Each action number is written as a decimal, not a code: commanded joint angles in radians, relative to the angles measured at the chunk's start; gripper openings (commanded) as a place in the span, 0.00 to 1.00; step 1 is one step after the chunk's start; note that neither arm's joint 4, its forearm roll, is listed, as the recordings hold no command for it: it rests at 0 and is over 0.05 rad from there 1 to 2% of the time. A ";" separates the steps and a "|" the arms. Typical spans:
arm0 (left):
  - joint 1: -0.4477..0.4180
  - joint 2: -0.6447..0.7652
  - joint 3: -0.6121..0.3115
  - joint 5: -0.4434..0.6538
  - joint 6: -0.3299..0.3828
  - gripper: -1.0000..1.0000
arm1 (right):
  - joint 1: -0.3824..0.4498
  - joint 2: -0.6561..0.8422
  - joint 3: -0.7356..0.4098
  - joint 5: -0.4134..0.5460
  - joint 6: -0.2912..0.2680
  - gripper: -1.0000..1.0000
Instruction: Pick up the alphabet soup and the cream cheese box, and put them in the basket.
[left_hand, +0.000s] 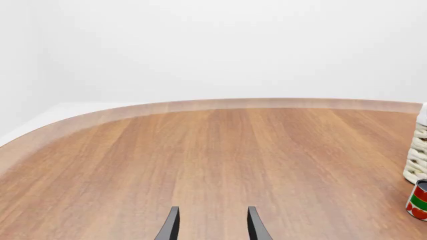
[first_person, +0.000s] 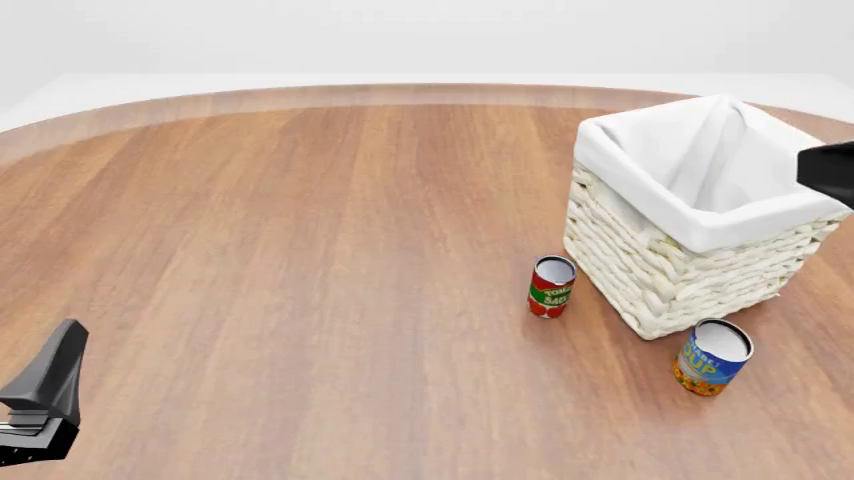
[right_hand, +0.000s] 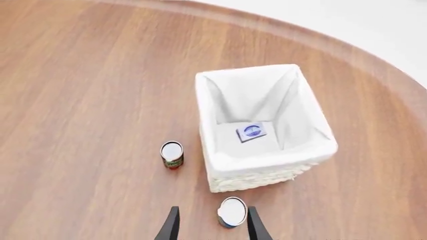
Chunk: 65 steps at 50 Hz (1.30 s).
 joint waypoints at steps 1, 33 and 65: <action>0.000 0.000 0.000 0.000 0.000 1.00 | 0.016 -0.051 0.065 -0.007 0.008 1.00; 0.000 0.000 0.000 0.000 0.000 1.00 | 0.027 -0.196 0.268 -0.035 0.026 1.00; 0.000 0.000 0.000 0.000 0.000 1.00 | -0.048 -0.168 0.366 -0.103 -0.010 1.00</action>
